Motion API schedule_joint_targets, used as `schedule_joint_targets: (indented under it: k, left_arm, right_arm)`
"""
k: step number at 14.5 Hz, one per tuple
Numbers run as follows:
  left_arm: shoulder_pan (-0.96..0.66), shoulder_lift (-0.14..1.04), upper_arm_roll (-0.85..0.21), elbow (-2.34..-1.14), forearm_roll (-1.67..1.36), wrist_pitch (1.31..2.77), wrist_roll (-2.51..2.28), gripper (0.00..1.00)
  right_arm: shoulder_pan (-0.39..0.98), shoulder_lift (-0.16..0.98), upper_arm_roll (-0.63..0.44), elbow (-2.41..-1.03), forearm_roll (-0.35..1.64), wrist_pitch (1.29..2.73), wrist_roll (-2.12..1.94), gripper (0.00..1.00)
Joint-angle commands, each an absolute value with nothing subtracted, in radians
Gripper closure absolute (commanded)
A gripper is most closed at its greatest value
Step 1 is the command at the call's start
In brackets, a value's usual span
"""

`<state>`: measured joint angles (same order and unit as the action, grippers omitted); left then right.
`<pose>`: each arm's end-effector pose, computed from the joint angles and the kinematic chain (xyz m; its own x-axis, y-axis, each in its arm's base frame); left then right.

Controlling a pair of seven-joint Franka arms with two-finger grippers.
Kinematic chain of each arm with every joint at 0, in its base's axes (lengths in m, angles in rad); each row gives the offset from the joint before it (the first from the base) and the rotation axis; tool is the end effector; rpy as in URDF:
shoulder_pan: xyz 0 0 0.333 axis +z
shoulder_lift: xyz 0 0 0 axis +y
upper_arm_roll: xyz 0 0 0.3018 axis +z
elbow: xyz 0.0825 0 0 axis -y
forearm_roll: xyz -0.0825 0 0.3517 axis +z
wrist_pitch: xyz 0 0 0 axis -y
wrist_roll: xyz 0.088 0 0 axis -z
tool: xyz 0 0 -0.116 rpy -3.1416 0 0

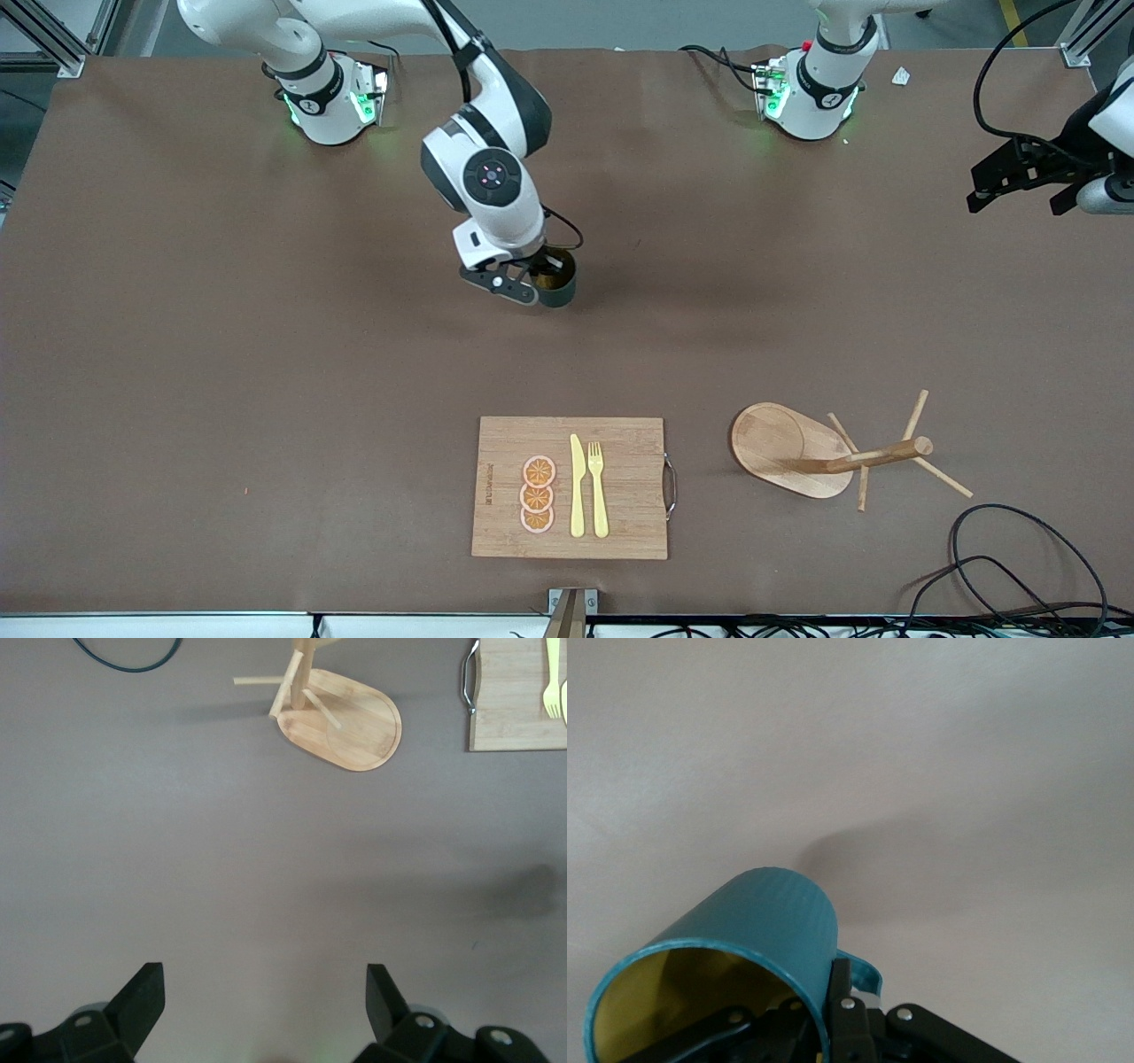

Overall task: Pass cup and hang on rack
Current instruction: 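Carry the mug to mid-table with the right gripper while the left gripper approaches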

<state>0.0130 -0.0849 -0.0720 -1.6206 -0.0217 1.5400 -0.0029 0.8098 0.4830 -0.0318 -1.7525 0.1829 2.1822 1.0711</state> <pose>0.4927 -0.0333 0.6198 0.9984 -0.0565 0.0040 -0.0566 -0.9983 0.0156 0.4370 0.4442 0.2900 0.9125 -0.3839 -0.1412 -0.3891 -0.9212 -0.0098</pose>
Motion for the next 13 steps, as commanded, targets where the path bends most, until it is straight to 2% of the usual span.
schedule_joint_targets:
  k: [1,4,9,10,11,12,13]
  left_arm:
    - [0.005,-0.069,-0.081,-1.629,-0.008,1.554,-0.017,0.00]
    - [0.003,-0.032,-0.087,-1.631,-0.014,1.568,-0.017,0.00]
    - [0.000,0.006,-0.097,-1.638,-0.023,1.626,-0.018,0.00]
    - [0.000,0.020,-0.100,-1.635,-0.023,1.625,-0.029,0.00]
    - [0.000,0.038,-0.109,-1.629,-0.023,1.624,-0.043,0.00]
    - [-0.005,0.047,-0.112,-1.629,-0.021,1.621,-0.048,0.00]
    - [-0.012,0.052,-0.118,-1.629,-0.021,1.621,-0.051,0.00]
  right_arm:
    - [0.838,0.564,-0.046,-1.672,0.210,2.174,1.069,1.00]
    - [0.885,0.624,-0.046,-1.643,0.213,2.242,1.080,1.00]
    - [0.910,0.646,-0.046,-1.649,0.248,2.301,1.109,0.96]
    - [0.910,0.646,-0.046,-1.649,0.249,2.299,1.109,0.79]
    - [0.907,0.646,-0.046,-1.651,0.250,2.295,1.111,0.37]
    - [0.907,0.644,-0.048,-1.651,0.249,2.293,1.111,0.00]
    - [0.904,0.643,-0.048,-1.649,0.249,2.292,1.106,0.00]
